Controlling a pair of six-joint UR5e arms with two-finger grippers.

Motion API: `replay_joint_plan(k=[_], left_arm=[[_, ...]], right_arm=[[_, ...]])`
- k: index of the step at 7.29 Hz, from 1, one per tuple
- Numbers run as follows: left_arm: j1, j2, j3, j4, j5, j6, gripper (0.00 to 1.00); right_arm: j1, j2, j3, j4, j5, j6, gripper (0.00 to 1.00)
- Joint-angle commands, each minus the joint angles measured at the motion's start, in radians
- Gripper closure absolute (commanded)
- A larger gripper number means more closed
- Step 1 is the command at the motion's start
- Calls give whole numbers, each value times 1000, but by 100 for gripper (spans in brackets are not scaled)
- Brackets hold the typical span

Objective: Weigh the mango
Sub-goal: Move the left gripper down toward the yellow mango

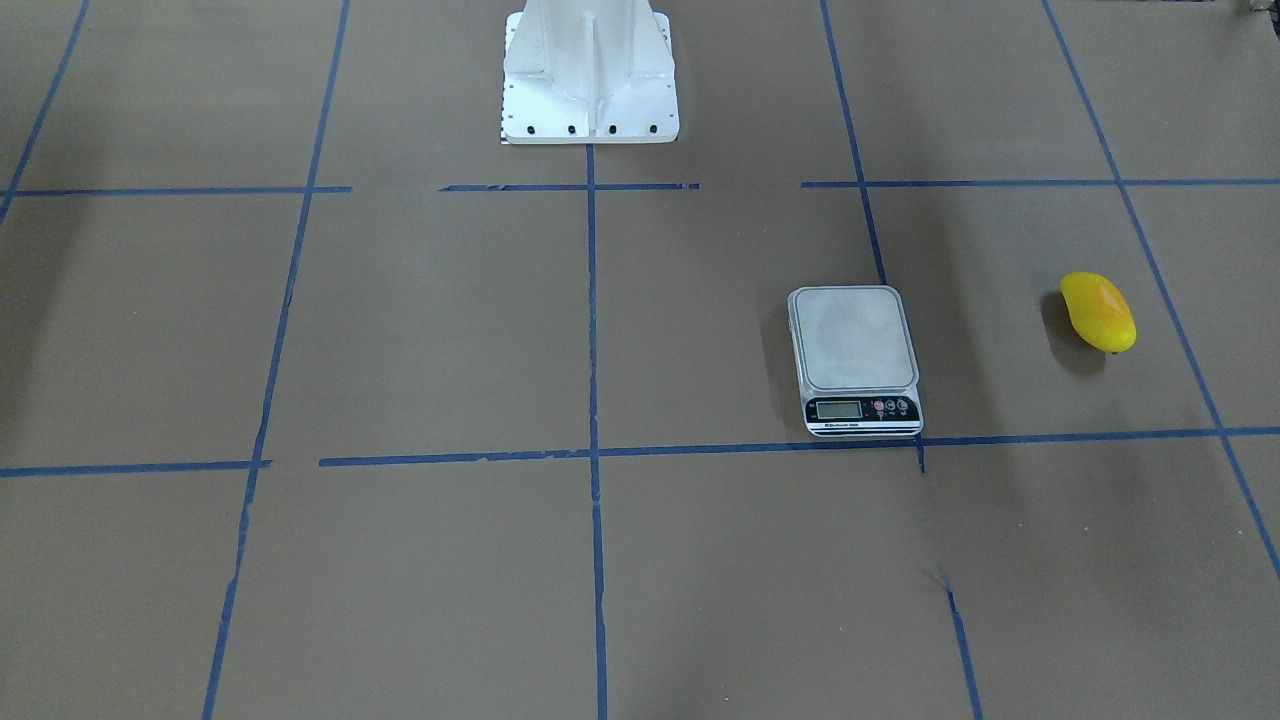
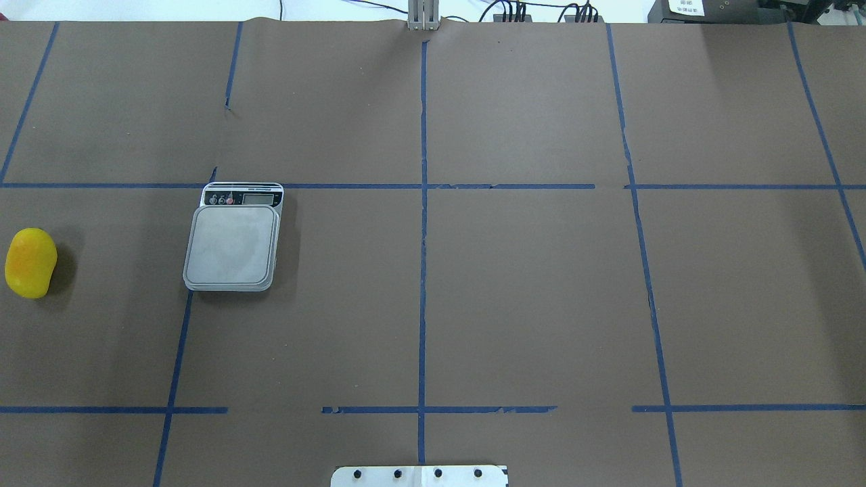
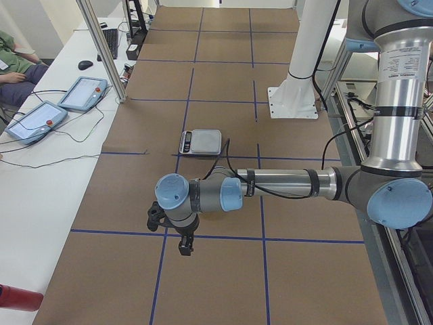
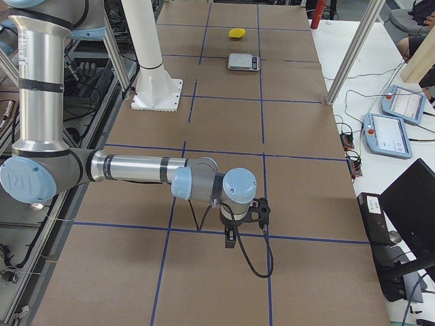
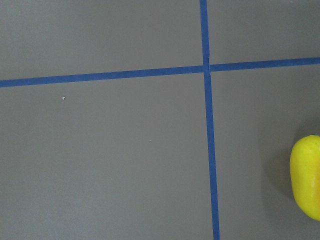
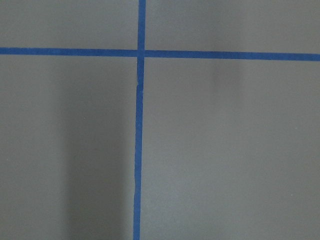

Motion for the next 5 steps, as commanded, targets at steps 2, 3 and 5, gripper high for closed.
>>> replay_joint_plan(k=[2,3,5], left_arm=[[0,0,-7,-8,1,0,0],[0,-9,-18,-11,2,-4,0],[23,-13,-46,-79,1,-105,0]], right_arm=[[0,0,0,0,0,0,0],[0,0,0,0,0,0,0],[0,-1,0,0,0,0,0]])
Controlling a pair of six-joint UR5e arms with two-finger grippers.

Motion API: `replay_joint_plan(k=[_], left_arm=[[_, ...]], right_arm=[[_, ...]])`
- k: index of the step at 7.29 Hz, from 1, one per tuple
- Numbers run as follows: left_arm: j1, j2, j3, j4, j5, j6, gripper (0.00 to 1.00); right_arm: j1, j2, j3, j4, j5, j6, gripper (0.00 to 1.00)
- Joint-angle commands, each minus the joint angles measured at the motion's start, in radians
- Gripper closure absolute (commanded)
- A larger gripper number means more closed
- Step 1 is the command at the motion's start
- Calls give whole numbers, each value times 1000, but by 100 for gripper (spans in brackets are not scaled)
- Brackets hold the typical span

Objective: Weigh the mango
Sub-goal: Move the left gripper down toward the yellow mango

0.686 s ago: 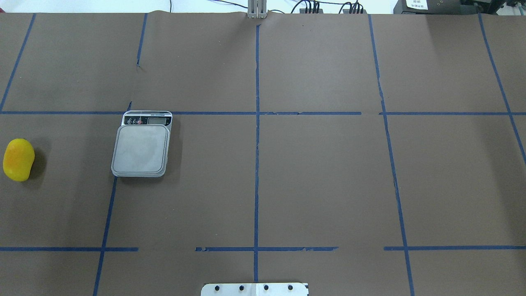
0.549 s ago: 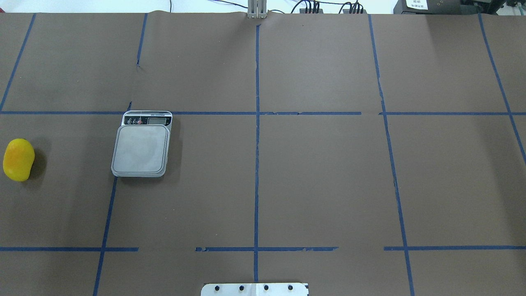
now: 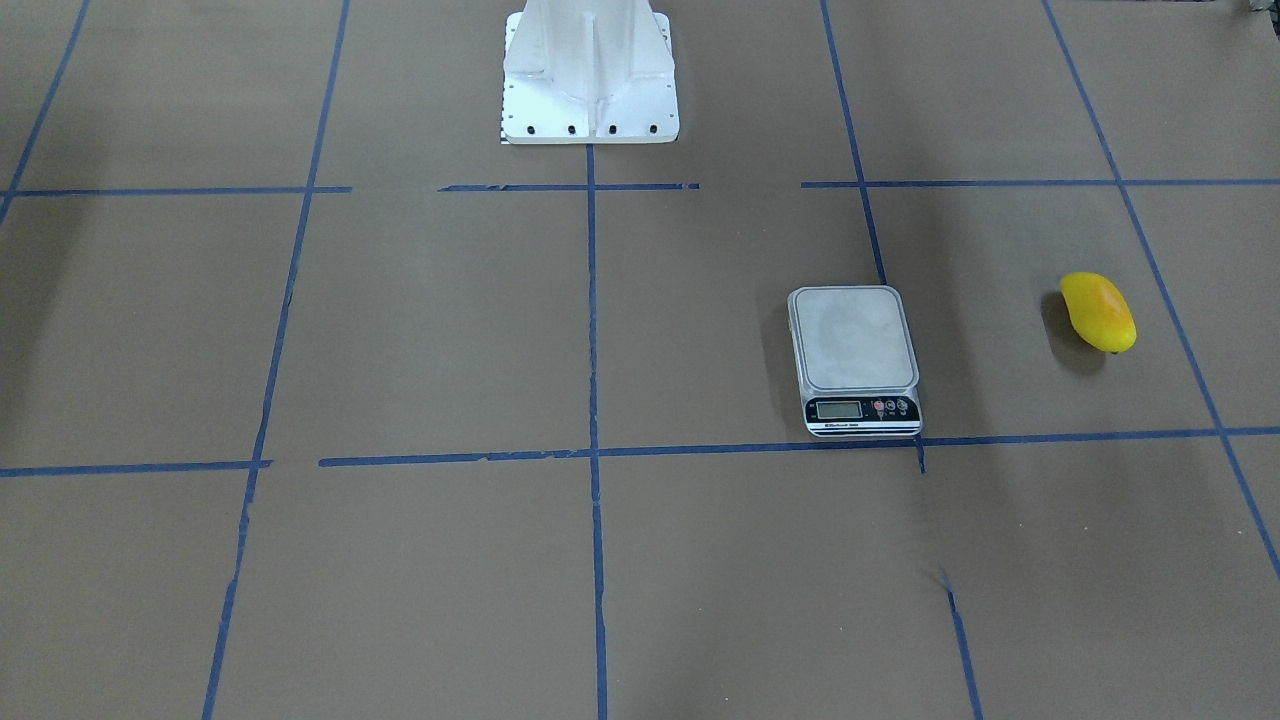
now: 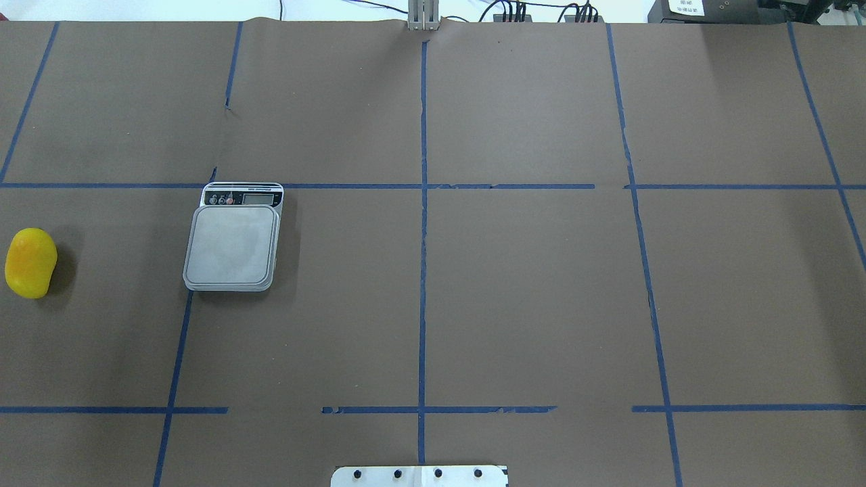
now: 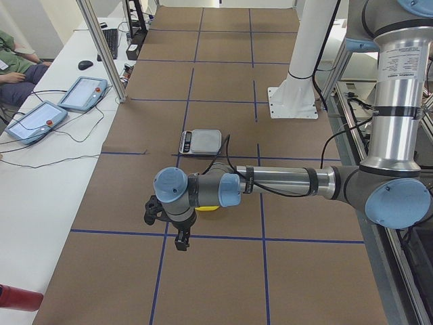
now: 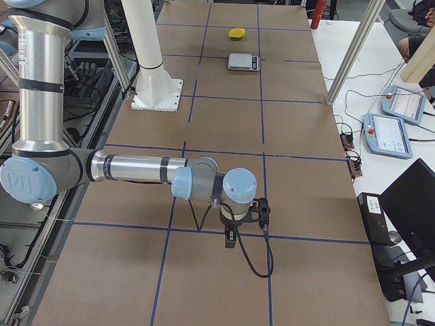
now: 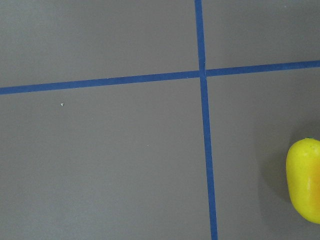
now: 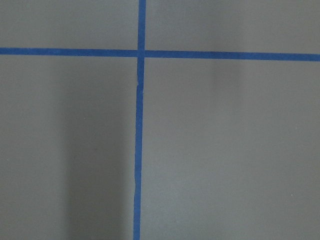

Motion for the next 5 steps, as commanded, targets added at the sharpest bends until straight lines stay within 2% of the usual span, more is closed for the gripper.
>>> replay_joint_plan(k=[1,3,5], left_arm=[[77,15,-27,-183,1,-278,0],[216,69,-27,-415,3,-552,0],[344,101,-27,-586,4,-778,0]], right_arm=[[0,-1,0,0,0,0,0],[0,-1,0,0,0,0,0],[0,0,0,2,0,0,0]])
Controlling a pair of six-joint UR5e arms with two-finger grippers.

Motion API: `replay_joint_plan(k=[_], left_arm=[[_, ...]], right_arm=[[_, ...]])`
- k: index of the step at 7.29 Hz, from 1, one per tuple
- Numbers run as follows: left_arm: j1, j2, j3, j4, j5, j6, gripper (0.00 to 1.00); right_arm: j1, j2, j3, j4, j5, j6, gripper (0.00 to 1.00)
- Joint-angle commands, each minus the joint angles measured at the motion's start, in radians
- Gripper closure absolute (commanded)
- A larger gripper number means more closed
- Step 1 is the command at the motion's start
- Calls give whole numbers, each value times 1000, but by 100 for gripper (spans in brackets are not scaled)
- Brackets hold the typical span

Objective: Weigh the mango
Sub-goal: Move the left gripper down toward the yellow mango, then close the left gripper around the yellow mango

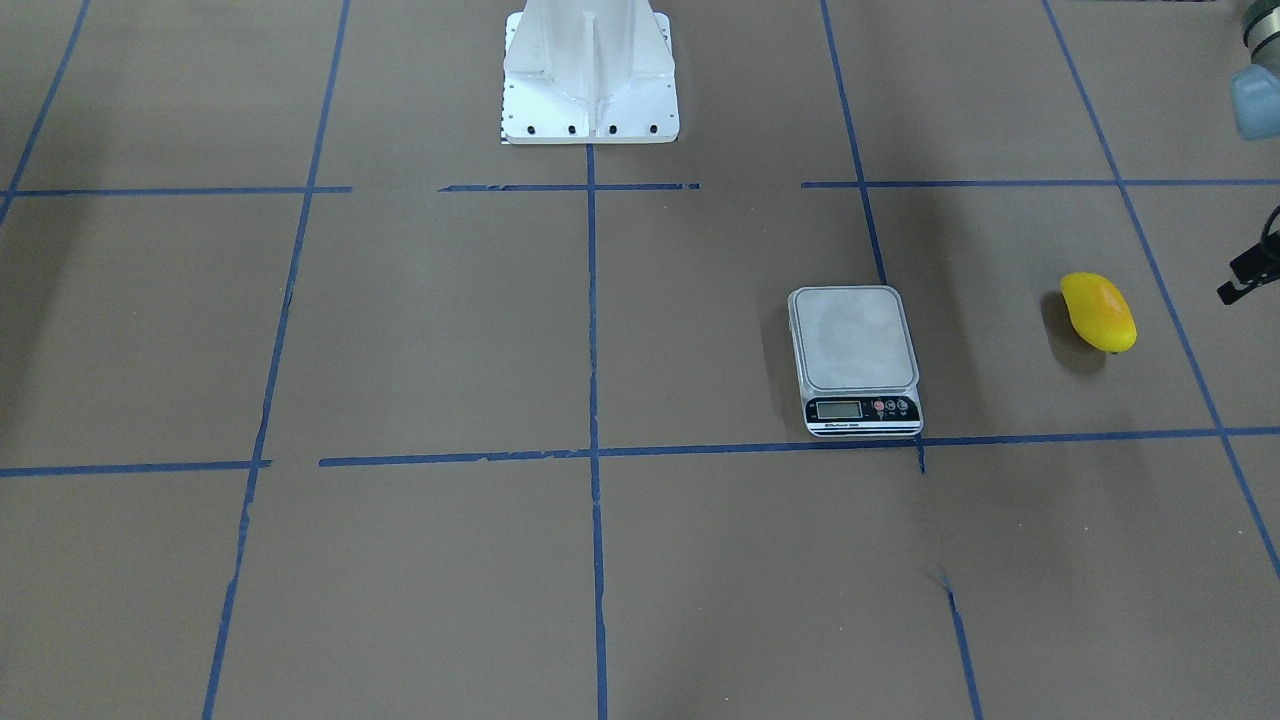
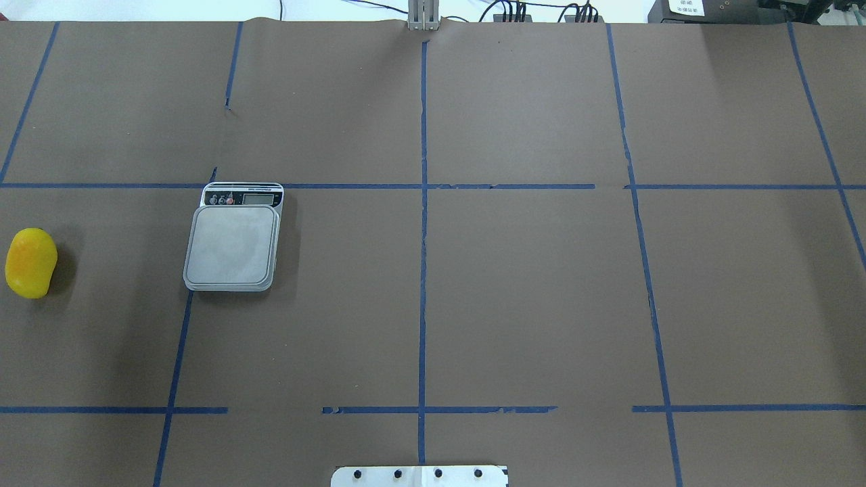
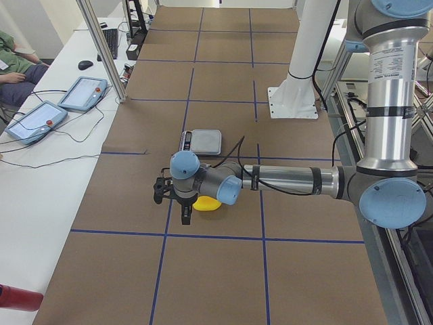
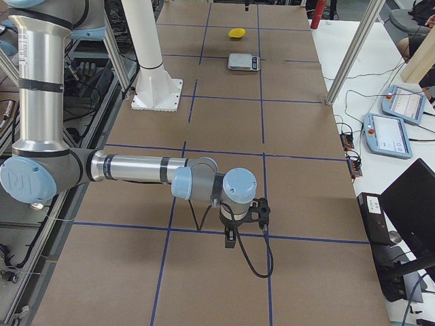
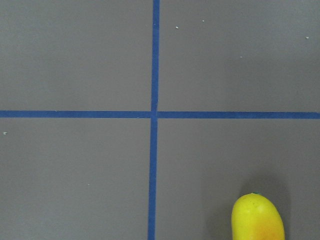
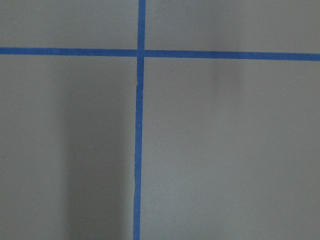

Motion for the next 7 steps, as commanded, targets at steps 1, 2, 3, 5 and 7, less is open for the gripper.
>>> replay_joint_plan(k=[1,2,3,5,7], left_arm=[[143,30,1,-150,20,-200,0],[177,30,3,-152,39,-218,0],[206,30,6,-153,56,-223,0],[257,27,12,-153,90,-232,0],[298,13,45,-153,92,-231,0]], right_arm=[[0,1,0,1,0,0,0],[0,-1,0,0,0,0,0],[0,1,0,0,0,0,0],[0,-1,0,0,0,0,0],[0,1,0,1,0,1,0]])
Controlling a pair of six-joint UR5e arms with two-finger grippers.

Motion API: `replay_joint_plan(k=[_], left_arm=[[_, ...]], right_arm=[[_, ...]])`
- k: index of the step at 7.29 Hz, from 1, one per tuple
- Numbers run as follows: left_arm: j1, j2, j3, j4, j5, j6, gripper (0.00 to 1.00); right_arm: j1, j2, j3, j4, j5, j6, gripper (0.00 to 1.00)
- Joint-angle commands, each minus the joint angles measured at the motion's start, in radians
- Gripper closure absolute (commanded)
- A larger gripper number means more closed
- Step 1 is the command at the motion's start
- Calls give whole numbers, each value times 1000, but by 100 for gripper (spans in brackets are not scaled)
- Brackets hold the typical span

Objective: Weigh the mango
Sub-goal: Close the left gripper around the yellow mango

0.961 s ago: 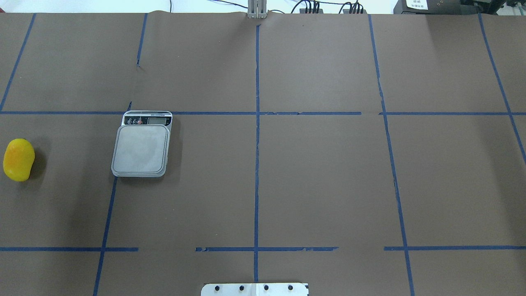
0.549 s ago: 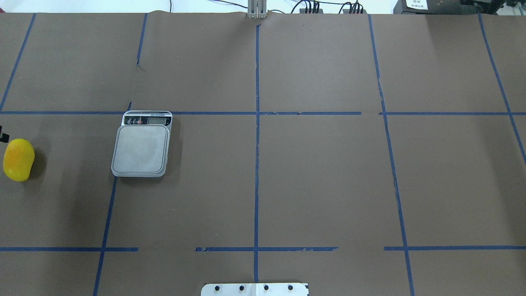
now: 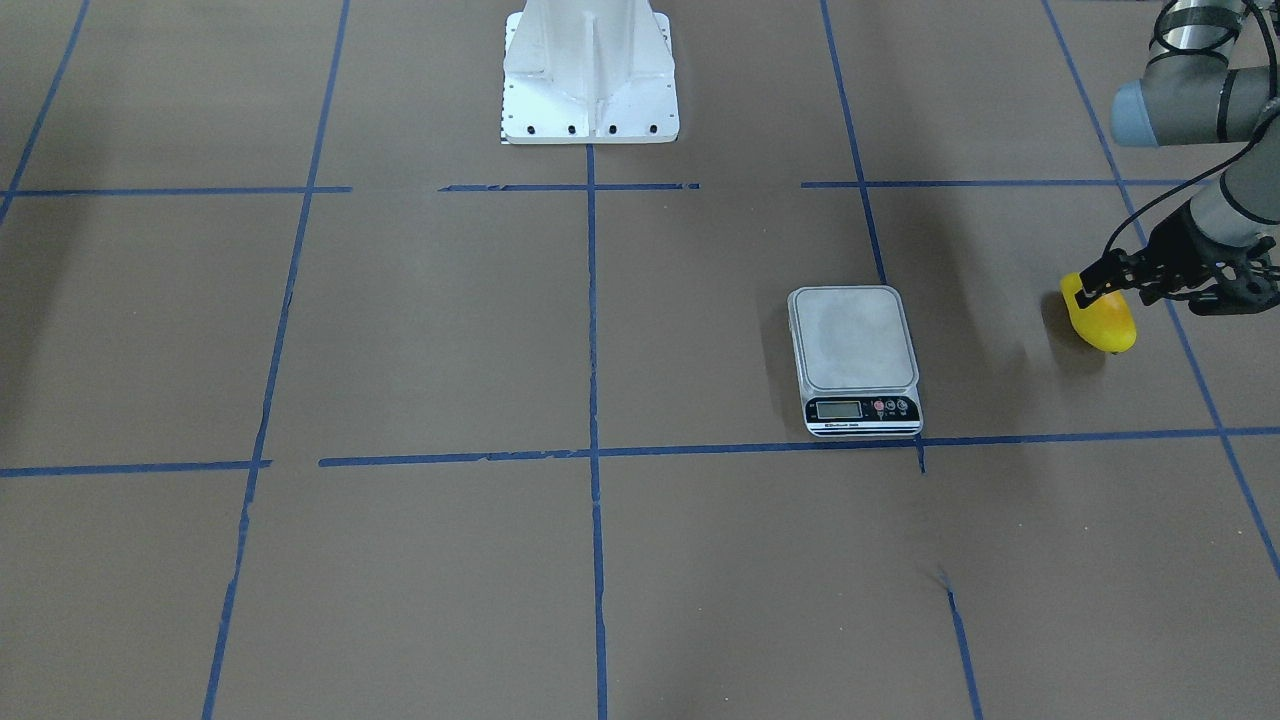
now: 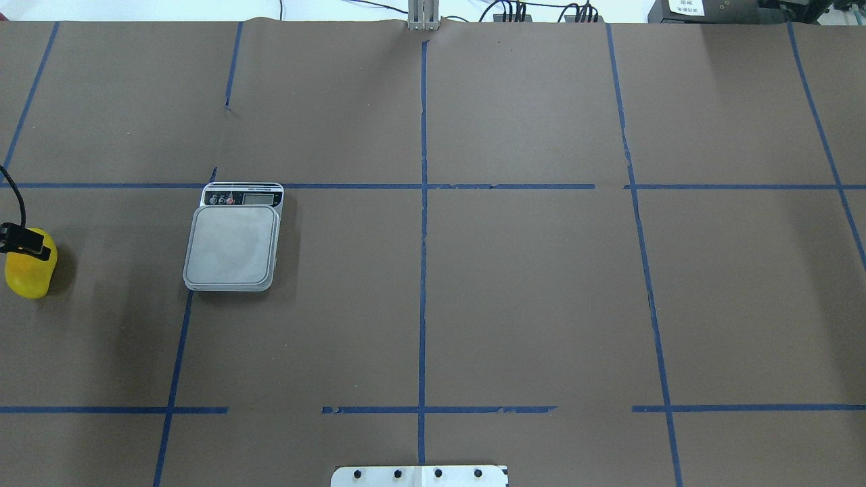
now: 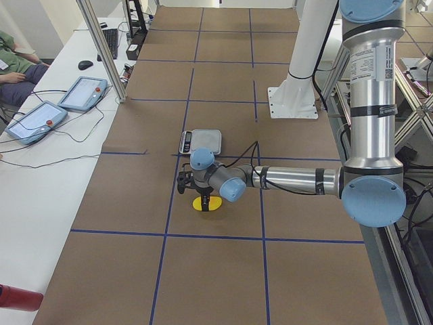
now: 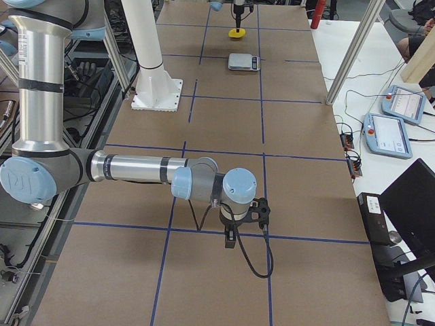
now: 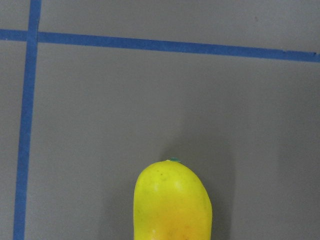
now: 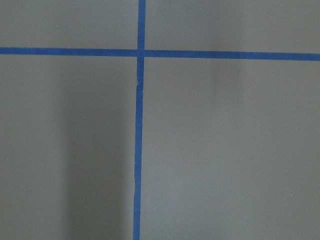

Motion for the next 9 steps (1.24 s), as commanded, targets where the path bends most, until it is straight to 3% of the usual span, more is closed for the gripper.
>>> replay_joint_plan(k=[1,2,3,4,5,7,9], left_arm=[[41,-20,42,-2,14,0,0],[46,-25,57,-18,49,0,0],[47,-23,63,-41,51,3,22],[47,-20,62,-42,51,14,80],[46,-17,56,-42,51,26,100],[34,30,-92,7,14,62,100],[9,-3,-253,249,-18,62,100]], right_arm=[[0,0,0,0,0,0,0],[0,0,0,0,0,0,0],[0,0,0,0,0,0,0],[0,0,0,1,0,0,0],[0,0,0,0,0,0,0],[0,0,0,0,0,0,0],[0,0,0,1,0,0,0]])
